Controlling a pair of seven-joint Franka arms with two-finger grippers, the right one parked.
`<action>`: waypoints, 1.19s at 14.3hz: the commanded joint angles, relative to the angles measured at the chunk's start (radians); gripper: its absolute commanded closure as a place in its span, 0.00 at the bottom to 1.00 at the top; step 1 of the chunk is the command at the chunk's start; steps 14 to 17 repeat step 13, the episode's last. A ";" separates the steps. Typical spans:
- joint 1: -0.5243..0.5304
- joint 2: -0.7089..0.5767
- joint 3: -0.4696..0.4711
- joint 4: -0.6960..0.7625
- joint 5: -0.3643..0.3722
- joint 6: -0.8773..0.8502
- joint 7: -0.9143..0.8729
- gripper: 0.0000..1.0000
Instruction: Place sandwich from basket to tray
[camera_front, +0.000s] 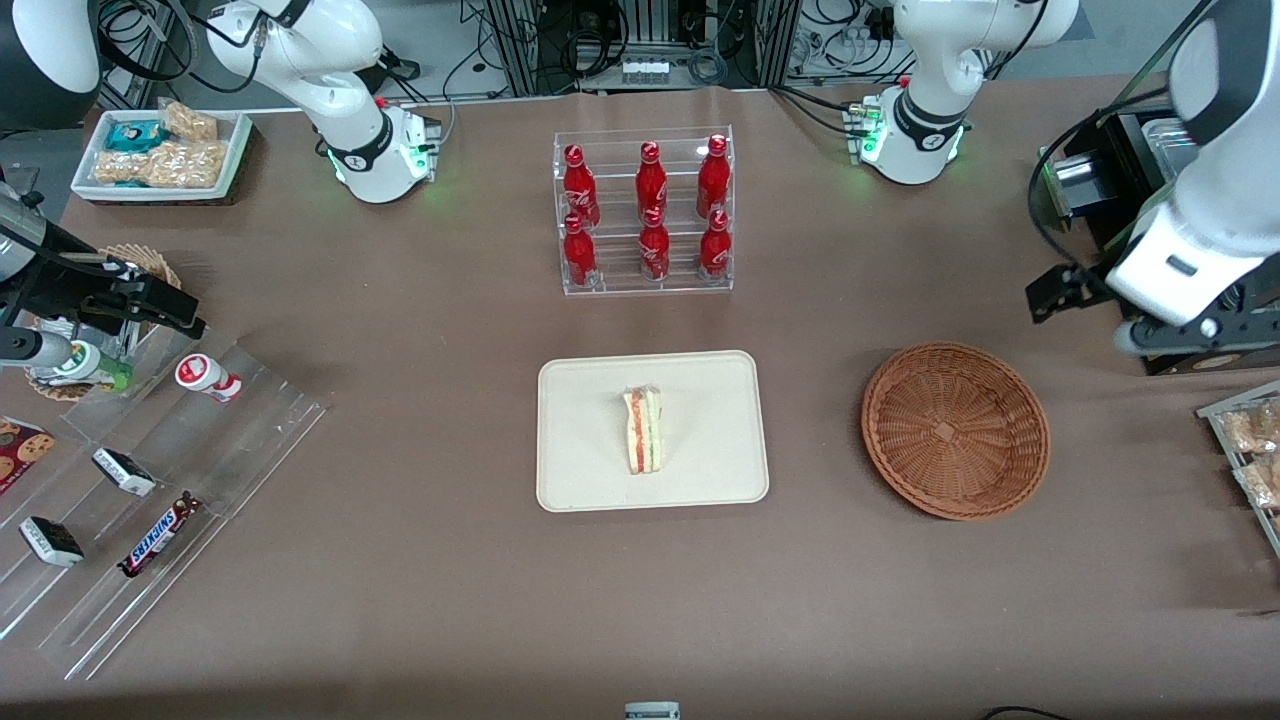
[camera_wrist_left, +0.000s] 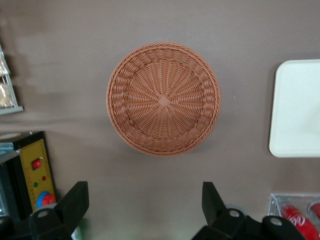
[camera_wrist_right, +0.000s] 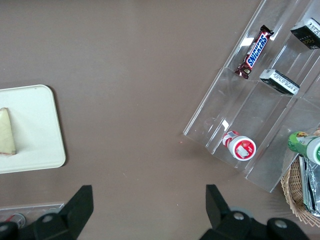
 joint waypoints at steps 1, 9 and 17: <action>0.020 -0.068 -0.009 -0.027 -0.027 -0.019 0.113 0.00; 0.023 -0.069 0.030 0.004 -0.081 -0.050 0.193 0.00; 0.023 -0.063 0.030 0.001 -0.081 -0.048 0.194 0.00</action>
